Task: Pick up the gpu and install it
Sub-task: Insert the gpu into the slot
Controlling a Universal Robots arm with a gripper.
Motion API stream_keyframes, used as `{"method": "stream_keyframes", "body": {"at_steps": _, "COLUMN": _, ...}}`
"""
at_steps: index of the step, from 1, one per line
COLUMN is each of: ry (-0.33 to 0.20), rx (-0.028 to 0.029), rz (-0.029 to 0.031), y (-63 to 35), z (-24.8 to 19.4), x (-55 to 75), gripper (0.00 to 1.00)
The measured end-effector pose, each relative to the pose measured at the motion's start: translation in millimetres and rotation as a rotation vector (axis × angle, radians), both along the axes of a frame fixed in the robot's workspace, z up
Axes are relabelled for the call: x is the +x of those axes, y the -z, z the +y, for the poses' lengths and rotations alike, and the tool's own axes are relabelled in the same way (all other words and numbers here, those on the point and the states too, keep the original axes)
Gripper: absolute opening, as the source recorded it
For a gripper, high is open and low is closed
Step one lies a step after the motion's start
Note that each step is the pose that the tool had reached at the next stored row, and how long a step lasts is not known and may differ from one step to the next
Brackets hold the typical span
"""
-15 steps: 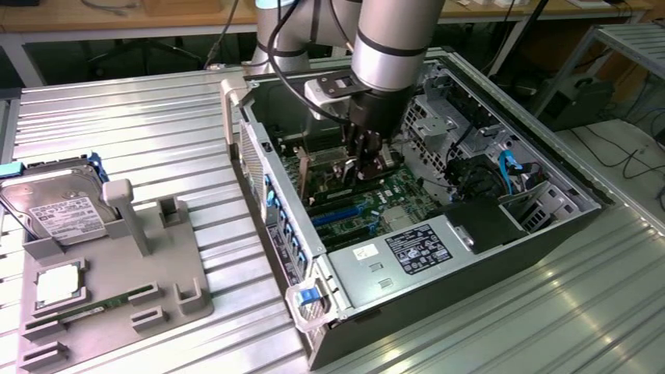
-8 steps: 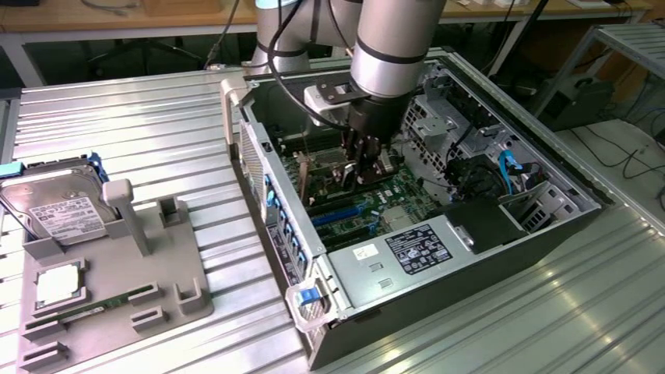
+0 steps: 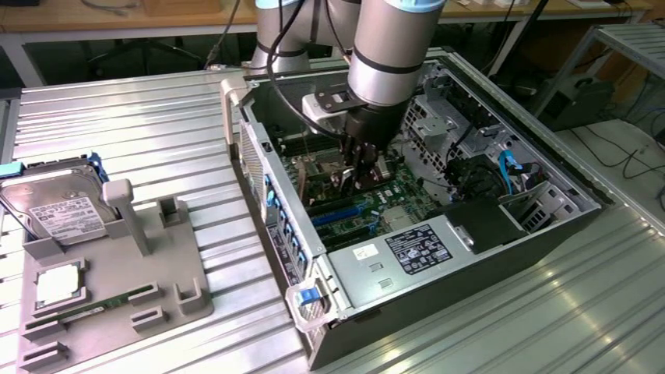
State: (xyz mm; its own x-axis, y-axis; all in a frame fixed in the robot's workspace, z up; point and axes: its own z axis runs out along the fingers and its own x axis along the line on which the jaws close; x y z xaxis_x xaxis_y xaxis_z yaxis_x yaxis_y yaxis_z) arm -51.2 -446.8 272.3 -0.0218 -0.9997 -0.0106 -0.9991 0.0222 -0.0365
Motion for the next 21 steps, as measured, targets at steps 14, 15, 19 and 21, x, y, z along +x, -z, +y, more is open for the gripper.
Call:
{"method": "stream_keyframes", "body": {"at_steps": 14, "ry": 0.000, "rx": 0.0007, "rz": 0.0000, "y": 16.6, "z": -1.8, "x": -3.7, "gripper": 0.29}}
{"method": "stream_keyframes", "body": {"at_steps": 15, "ry": 0.000, "rx": 0.0007, "rz": 0.0000, "y": 17.8, "z": -1.8, "x": -3.9, "gripper": 0.29}}
{"method": "stream_keyframes", "body": {"at_steps": 19, "ry": 0.000, "rx": 0.0007, "rz": 0.0000, "y": 23.3, "z": -1.8, "x": -5.1, "gripper": 0.29}}
{"method": "stream_keyframes", "body": {"at_steps": 21, "ry": 0.000, "rx": 0.0008, "rz": 0.0000, "y": 25.3, "z": -1.8, "x": -5.7, "gripper": 0.29}}
